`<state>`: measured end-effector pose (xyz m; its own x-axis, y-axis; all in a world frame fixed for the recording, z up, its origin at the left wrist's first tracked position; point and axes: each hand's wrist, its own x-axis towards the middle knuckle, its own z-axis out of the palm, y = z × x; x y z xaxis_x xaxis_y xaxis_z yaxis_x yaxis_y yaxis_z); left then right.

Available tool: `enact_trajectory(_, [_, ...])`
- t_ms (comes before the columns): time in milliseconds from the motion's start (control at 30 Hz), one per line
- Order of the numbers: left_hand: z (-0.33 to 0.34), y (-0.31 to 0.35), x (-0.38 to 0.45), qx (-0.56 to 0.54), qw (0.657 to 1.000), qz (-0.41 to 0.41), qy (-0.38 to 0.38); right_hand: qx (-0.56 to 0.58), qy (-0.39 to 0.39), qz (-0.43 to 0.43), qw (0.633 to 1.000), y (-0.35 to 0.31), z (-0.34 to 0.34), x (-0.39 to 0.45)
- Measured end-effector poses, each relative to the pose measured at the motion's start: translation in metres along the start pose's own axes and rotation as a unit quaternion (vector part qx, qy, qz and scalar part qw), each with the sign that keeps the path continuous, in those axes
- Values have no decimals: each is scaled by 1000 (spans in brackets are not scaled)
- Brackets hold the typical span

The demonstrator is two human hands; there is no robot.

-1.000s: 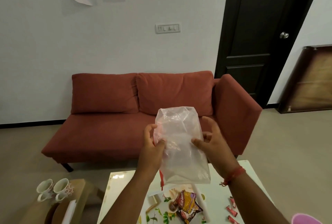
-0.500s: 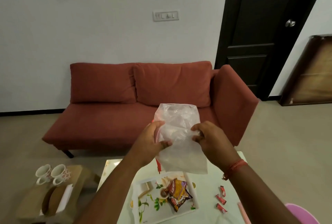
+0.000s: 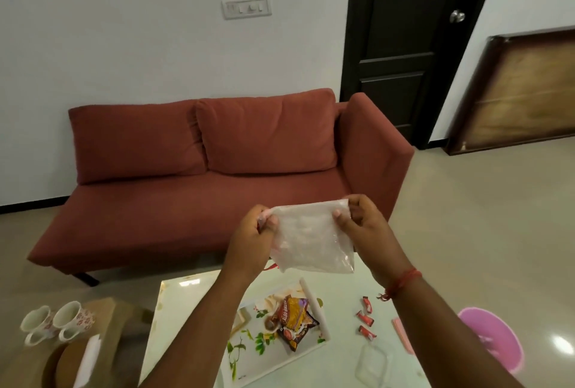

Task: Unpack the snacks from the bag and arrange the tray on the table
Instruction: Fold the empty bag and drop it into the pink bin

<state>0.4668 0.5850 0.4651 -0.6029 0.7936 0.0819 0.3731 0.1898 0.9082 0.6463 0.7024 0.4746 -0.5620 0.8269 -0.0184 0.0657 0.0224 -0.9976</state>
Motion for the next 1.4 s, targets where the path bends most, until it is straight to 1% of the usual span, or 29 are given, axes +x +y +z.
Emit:
enact_trajectory(33, [5,-2,2,-1,1000,-1,7,41,-23,33,998,2,-1,-2])
enact_trajectory(100, [16,-7,7,2,1000,-7,2,68,-78,94,990,12,-5,-5])
enact_trajectory(133, [22,-10,9,8,1000,-9,-7,78,-92,114,986,20,-9,-7])
enact_trajectory(167, [27,-13,11,12,1000,-11,-16,96,-90,124,984,26,-12,-9])
enact_trajectory(233, [44,-21,14,3,999,-27,-40,119,-37,130,984,43,-21,-13])
enact_trajectory(300, [66,-28,16,-22,996,-62,-62,96,35,133,986,60,-31,-20])
enact_trajectory(367, [92,-34,16,-64,987,-114,-93,74,99,136,983,78,-45,-26])
enact_trajectory(433, [129,-37,16,-119,966,-191,-130,69,161,138,975,101,-71,-33])
enact_trajectory(500, [165,-38,18,-194,931,-271,-152,88,201,139,966,123,-101,-41])
enact_trajectory(533, [187,-38,19,-221,914,-297,-165,105,217,142,960,135,-122,-45])
enact_trajectory(633, [267,-45,20,-236,892,-321,-213,160,247,163,942,181,-192,-60])
enact_trajectory(700, [323,-48,15,-210,884,-326,-260,182,268,188,927,214,-237,-68])
enact_trajectory(767, [391,-53,8,-174,882,-324,-294,186,315,218,905,256,-288,-72])
enact_trajectory(867, [495,-69,1,-122,894,-322,-286,181,365,246,879,319,-359,-73])
enact_trajectory(933, [572,-88,-4,-88,892,-341,-284,196,372,265,868,369,-409,-72])
enact_trajectory(1000, [642,-111,-8,-70,876,-376,-293,250,380,289,842,419,-452,-72])
enact_trajectory(1100, [741,-156,-11,-78,851,-416,-310,303,410,328,795,504,-506,-67])
enact_trajectory(1167, [792,-187,-9,-52,845,-417,-331,323,429,334,775,553,-528,-61])
enact_trajectory(1267, [856,-236,-13,4,843,-396,-365,318,425,363,766,627,-548,-50])
enact_trajectory(1300, [873,-248,-17,33,847,-374,-378,293,419,380,771,650,-551,-46])
enact_trajectory(1333, [885,-259,-19,74,853,-334,-395,249,408,399,783,669,-553,-42])
enact_trajectory(1400, [907,-281,-26,169,861,-215,-430,122,374,432,811,700,-554,-35])
